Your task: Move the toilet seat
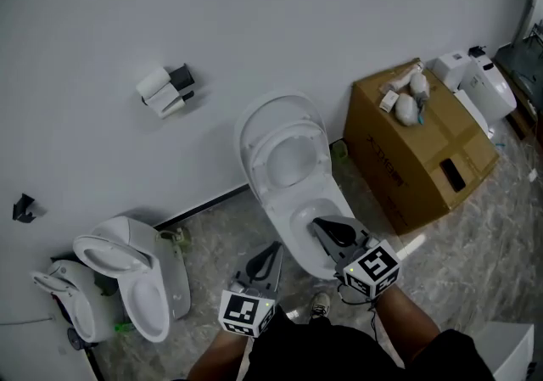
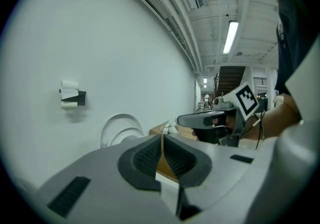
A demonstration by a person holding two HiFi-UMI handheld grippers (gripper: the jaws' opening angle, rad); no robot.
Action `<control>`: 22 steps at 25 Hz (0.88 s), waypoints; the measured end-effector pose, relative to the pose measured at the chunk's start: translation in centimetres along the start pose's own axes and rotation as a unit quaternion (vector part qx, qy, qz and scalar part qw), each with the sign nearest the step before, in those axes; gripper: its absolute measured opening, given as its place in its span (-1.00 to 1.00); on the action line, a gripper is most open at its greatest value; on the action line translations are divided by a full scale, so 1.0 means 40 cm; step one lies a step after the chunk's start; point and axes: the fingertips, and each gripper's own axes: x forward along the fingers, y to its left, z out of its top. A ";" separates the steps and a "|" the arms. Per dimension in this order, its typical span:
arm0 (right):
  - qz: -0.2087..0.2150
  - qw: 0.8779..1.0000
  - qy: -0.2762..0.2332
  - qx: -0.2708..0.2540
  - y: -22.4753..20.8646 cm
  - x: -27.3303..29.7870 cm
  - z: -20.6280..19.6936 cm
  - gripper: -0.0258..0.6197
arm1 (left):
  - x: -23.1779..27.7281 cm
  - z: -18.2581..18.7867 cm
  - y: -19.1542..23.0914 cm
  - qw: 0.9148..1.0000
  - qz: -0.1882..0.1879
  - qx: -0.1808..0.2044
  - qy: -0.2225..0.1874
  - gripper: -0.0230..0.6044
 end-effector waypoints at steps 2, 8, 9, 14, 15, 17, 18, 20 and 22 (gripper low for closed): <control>0.010 1.000 0.002 0.002 0.038 0.010 -0.007 -0.91 | -0.039 -0.011 0.012 1.000 0.012 -0.002 -0.001 -0.87; 0.027 1.000 0.008 0.002 0.156 0.069 -0.020 -0.91 | -0.157 -0.027 0.085 0.999 0.039 -0.009 -0.014 -0.87; 0.026 1.000 0.009 0.002 0.178 0.079 -0.024 -0.91 | -0.177 -0.029 0.094 0.999 0.039 -0.013 -0.013 -0.87; 0.008 1.000 0.015 0.013 0.296 0.127 -0.041 -0.91 | -0.280 -0.050 0.155 1.000 0.023 -0.015 -0.010 -0.87; 0.004 1.000 0.016 0.014 0.324 0.138 -0.044 -0.91 | -0.301 -0.052 0.169 1.000 0.019 -0.012 -0.011 -0.87; -0.004 1.000 0.021 0.013 0.379 0.156 -0.051 -0.91 | -0.342 -0.064 0.202 1.000 0.012 -0.006 -0.019 -0.87; -0.009 1.000 0.023 0.011 0.404 0.163 -0.055 -0.91 | -0.360 -0.071 0.218 1.000 0.011 -0.006 -0.023 -0.87; -0.019 0.999 0.025 0.007 0.448 0.169 -0.063 -0.91 | -0.392 -0.083 0.238 1.000 0.004 -0.014 -0.025 -0.87; -0.032 0.999 0.026 0.005 0.482 0.170 -0.071 -0.91 | -0.415 -0.097 0.248 0.999 -0.010 -0.021 -0.022 -0.87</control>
